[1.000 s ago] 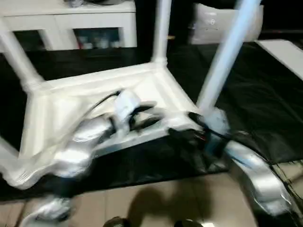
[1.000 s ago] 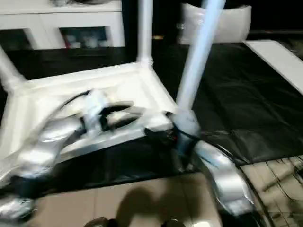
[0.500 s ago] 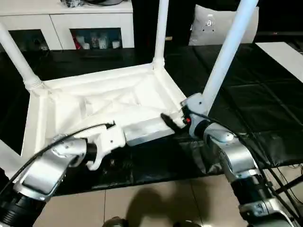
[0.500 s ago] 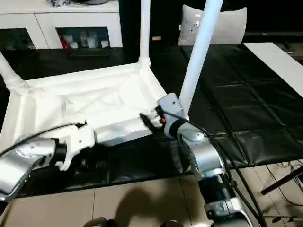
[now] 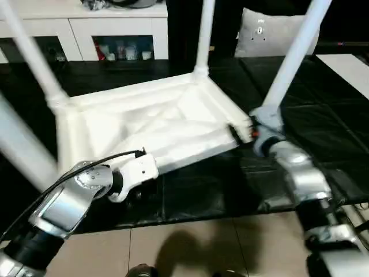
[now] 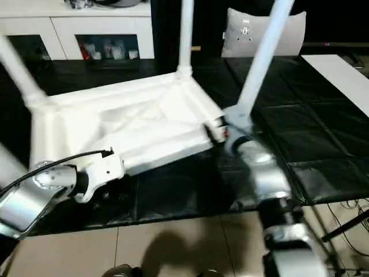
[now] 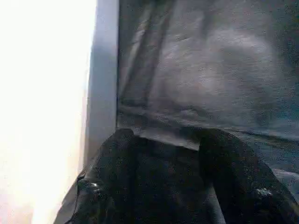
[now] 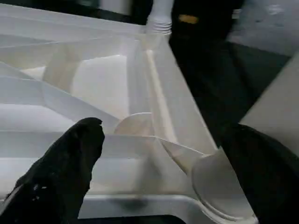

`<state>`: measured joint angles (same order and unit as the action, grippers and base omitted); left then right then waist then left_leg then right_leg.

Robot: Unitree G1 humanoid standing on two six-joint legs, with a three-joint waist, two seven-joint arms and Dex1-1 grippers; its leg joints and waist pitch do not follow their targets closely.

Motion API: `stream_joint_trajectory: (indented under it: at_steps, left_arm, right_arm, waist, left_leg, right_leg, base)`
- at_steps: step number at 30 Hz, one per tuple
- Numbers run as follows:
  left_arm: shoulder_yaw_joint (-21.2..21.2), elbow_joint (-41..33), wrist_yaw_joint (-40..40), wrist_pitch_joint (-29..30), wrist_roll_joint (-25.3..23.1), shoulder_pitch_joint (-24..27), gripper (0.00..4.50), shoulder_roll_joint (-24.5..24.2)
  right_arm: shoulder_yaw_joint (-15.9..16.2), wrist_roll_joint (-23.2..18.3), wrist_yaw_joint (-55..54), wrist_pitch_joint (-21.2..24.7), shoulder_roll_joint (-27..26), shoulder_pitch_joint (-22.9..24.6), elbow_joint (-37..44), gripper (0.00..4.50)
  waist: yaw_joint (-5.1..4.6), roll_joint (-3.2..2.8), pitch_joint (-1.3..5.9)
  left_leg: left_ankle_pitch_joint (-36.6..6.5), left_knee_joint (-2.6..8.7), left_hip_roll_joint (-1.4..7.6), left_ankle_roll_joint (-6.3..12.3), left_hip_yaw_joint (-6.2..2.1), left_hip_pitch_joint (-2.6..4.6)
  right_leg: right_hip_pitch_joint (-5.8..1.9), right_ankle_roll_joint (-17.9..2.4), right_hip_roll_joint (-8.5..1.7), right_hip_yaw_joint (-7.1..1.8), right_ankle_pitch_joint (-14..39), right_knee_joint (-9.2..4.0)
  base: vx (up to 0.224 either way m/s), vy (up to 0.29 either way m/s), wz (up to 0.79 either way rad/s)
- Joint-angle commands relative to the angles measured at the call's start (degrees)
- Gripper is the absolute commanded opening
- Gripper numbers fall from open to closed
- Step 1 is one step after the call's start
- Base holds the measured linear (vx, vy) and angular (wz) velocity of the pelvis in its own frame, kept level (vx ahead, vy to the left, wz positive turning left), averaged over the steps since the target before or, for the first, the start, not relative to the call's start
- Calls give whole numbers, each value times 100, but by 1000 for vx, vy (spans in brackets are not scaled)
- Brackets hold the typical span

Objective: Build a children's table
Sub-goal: Rotate table base

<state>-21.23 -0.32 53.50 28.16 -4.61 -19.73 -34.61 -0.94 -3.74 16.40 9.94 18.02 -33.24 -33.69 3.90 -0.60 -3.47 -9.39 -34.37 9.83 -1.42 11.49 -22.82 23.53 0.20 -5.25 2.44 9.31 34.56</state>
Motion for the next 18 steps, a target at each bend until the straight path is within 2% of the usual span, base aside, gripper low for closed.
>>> stream_joint_trajectory:
  at_steps: [1,5,9,11,14,15,17,18]
  left_arm:
    - [54,205,-282,-113,-174,-125,263,29]
    - [43,453,-549,-293,-241,-150,263,180]
    - [154,753,-1080,-568,-344,-159,263,435]
    - [257,889,-1305,-719,-339,-175,263,556]
    - [631,978,-1581,-931,-20,-76,263,858]
    - [760,892,-1568,-1069,151,28,263,935]
    - [1076,623,-1480,-1230,586,301,263,1086]
    - [1250,481,-1458,-1302,812,457,292,1170]
  right_arm:
    - [-412,92,-280,-133,335,-105,-307,450]
    - [-470,106,-290,-325,575,-210,-670,450]
    - [-563,95,-350,-453,716,-177,-845,450]
    - [-591,86,-382,-471,730,-134,-835,450]
    - [-533,12,-149,-691,684,56,-584,450]
    - [-508,-40,-22,-783,643,156,-424,450]
    - [-507,-287,304,-675,504,383,-2,450]
    - [-502,-421,444,-645,414,509,228,450]
  waist:
    - [-51,-74,419]
    - [-4,-58,430]
    - [-20,-16,432]
    - [-20,-40,431]
    - [-64,-16,415]
    - [-82,-34,427]
    - [-94,-32,425]
    - [-126,-9,429]
  left_leg:
    - [-2204,433,239,-413,-147,283]
    - [-2076,425,240,-345,-153,243]
    - [-1919,411,233,-223,-143,197]
    - [-1958,407,233,-213,-150,209]
    - [-2140,404,223,-188,-150,190]
    - [-2163,411,228,-171,-174,185]
    - [-2176,422,250,-109,-182,163]
    - [-2146,428,251,-55,-182,141]
  right_leg:
    - [-136,-1006,-217,-181,1777,-434]
    - [-174,-997,-227,-172,1738,-418]
    - [-200,-1004,-225,-159,1673,-421]
    - [-188,-986,-229,-152,1819,-436]
    - [-184,-901,-232,-135,2090,-481]
    - [-193,-880,-240,-121,2175,-482]
    - [-198,-880,-258,-124,2139,-487]
    - [-210,-913,-244,-122,2064,-475]
  base:
    - [0,0,0]
    - [0,0,0]
    - [0,0,0]
    - [0,0,0]
    - [0,0,0]
    - [0,0,0]
    - [0,0,0]
    - [0,0,0]
